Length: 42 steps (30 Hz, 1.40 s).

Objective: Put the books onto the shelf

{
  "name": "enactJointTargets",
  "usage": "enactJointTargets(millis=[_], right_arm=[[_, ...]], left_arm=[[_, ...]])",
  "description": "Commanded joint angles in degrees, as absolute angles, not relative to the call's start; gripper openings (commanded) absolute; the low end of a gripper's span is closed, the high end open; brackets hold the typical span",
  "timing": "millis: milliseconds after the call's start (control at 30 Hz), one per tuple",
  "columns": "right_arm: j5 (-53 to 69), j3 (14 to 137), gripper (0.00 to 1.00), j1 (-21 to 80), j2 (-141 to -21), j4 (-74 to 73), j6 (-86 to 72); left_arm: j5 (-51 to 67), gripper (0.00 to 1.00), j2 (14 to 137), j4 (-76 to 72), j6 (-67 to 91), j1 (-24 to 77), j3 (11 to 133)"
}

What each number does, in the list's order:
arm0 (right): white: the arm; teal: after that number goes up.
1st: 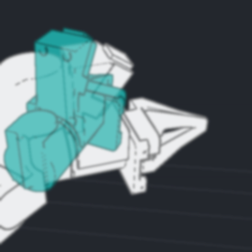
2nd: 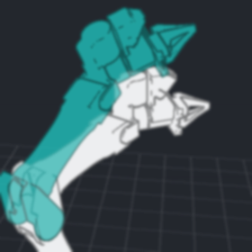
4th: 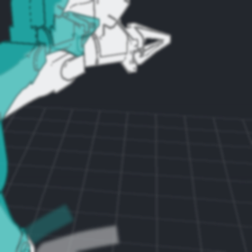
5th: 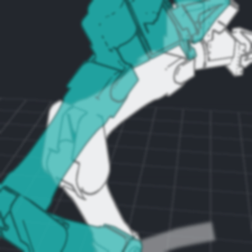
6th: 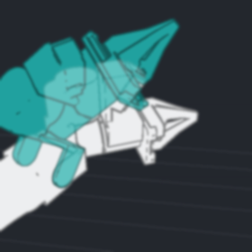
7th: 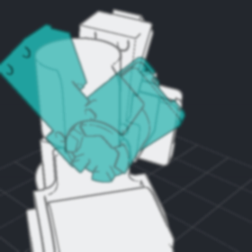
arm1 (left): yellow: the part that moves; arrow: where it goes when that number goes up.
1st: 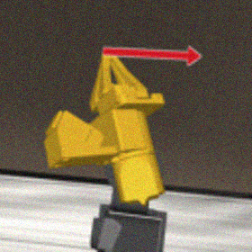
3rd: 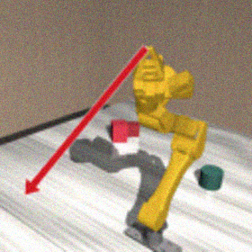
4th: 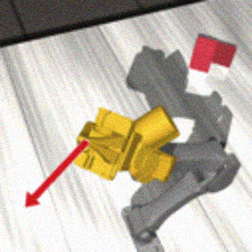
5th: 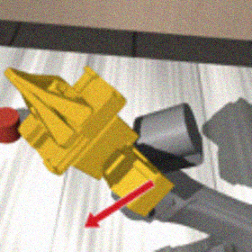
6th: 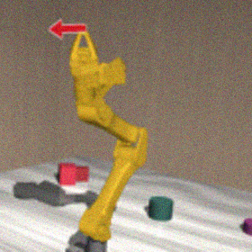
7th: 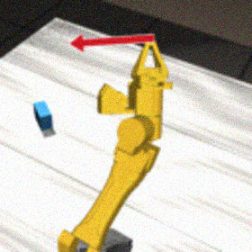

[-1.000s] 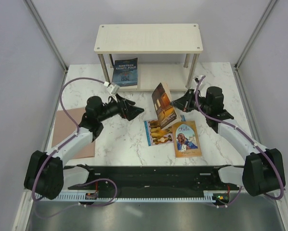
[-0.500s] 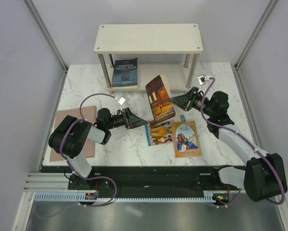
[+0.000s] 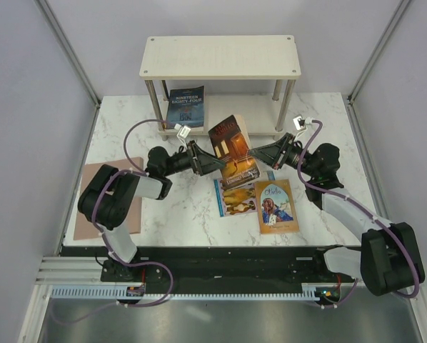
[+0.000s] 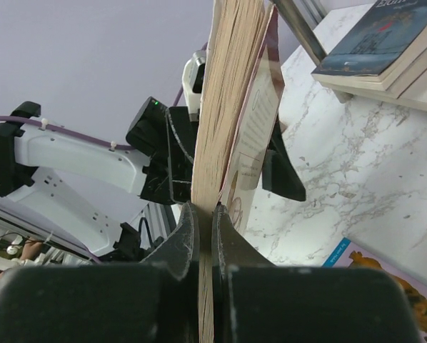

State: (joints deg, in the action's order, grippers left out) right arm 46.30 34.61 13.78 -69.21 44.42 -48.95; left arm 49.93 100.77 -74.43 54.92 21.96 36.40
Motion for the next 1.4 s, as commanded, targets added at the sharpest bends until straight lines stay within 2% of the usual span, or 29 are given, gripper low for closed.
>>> enactJointTargets(millis=[0, 67, 167, 267, 300, 367, 400, 467, 633, 700, 833, 933, 1200, 1367], right_arm=[[48.78, 34.19, 0.0, 13.97, -70.05, 56.85, -53.08], [48.95, 33.75, 0.0, 13.97, -70.31, 58.0, -54.23], [48.43, 33.14, 0.0, 13.98, -70.05, 58.27, -54.41], [48.34, 32.87, 0.0, 14.15, -70.31, 58.27, -54.58], [48.34, 32.87, 0.0, 14.41, -70.49, 58.01, -54.58], [48.43, 32.52, 0.0, 14.59, -71.1, 58.36, -54.49], [48.43, 32.43, 0.0, 14.76, -71.1, 57.66, -54.23], [48.25, 32.26, 0.0, 14.85, -71.19, 55.39, -52.4], [47.64, 33.39, 0.0, 14.85, -69.97, 44.84, -45.1], [46.76, 34.01, 0.05, 14.77, -69.53, 38.87, -41.42], [47.55, 34.63, 0.49, 14.85, -69.08, 35.51, -38.5], [48.34, 34.89, 0.61, 14.85, -69.34, 34.11, -37.27], [50.89, 34.54, 0.66, 14.85, -70.4, 35.07, -36.91], [53.35, 34.28, 0.58, 14.85, -71.45, 39.11, -39.19]], left_arm=[[51.24, 0.94, 103.45, -95.27, 56.16, 23.55, 41.13], [50.63, 0.93, 103.62, -95.27, 55.46, 24.08, 41.66], [50.36, 0.86, 103.36, -95.27, 55.46, 24.35, 42.53], [50.63, 0.62, 102.31, -95.27, 55.2, 24.78, 43.15], [50.45, 0.5, 102.04, -95.27, 55.2, 24.79, 43.33], [50.54, 0.37, 100.91, -95.27, 55.11, 24.87, 43.59], [50.62, 0.17, 100.55, -95.27, 55.19, 24.87, 43.77], [50.8, 0.02, 99.67, -95.27, 55.72, 24.79, 44.03], [53.17, 0.02, 96.51, -95.27, 57.39, 23.47, 43.77], [55.53, 0.02, 96.07, -95.27, 58.96, 22.59, 43.94], [62.03, 0.02, 96.06, -95.19, 61.43, 19.52, 46.13], [67.93, 0.02, 96.15, -95.27, 63.19, 17.85, 48.15], [75.93, 0.02, 93.43, -95.27, 63.45, 15.56, 49.83], [76.38, 0.02, 94.3, -95.27, 64.6, 15.47, 51.5]])
